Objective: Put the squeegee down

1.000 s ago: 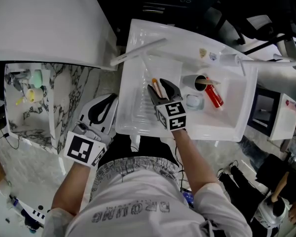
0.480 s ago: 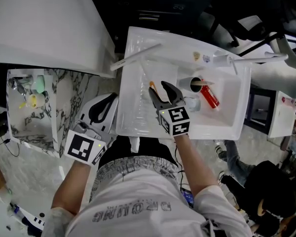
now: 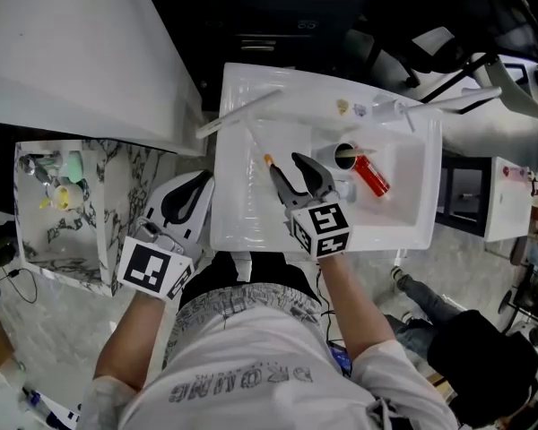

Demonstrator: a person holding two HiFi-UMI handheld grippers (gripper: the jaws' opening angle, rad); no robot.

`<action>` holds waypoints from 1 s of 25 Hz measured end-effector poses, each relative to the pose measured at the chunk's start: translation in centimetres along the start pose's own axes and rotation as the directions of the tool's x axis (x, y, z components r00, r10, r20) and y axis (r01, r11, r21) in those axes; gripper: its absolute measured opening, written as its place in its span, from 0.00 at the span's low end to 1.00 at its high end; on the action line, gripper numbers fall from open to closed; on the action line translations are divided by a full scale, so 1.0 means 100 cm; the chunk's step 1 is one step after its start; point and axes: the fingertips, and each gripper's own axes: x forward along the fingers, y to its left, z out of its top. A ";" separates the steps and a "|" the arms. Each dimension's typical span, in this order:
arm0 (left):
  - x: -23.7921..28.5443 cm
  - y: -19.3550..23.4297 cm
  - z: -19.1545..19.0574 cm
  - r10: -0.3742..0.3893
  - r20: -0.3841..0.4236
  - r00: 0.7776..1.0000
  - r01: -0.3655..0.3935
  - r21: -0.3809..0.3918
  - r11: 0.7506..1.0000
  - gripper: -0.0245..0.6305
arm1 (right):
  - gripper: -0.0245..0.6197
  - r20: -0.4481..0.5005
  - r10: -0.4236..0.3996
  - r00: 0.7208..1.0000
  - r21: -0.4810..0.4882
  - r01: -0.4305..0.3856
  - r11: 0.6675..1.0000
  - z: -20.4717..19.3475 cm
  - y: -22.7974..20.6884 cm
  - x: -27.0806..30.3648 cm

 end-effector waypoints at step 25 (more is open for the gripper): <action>-0.003 -0.016 0.040 -0.065 0.072 0.995 0.061 0.056 0.997 0.07 | 0.23 0.136 -0.043 0.990 -0.014 0.045 0.999 0.056 0.017 -0.058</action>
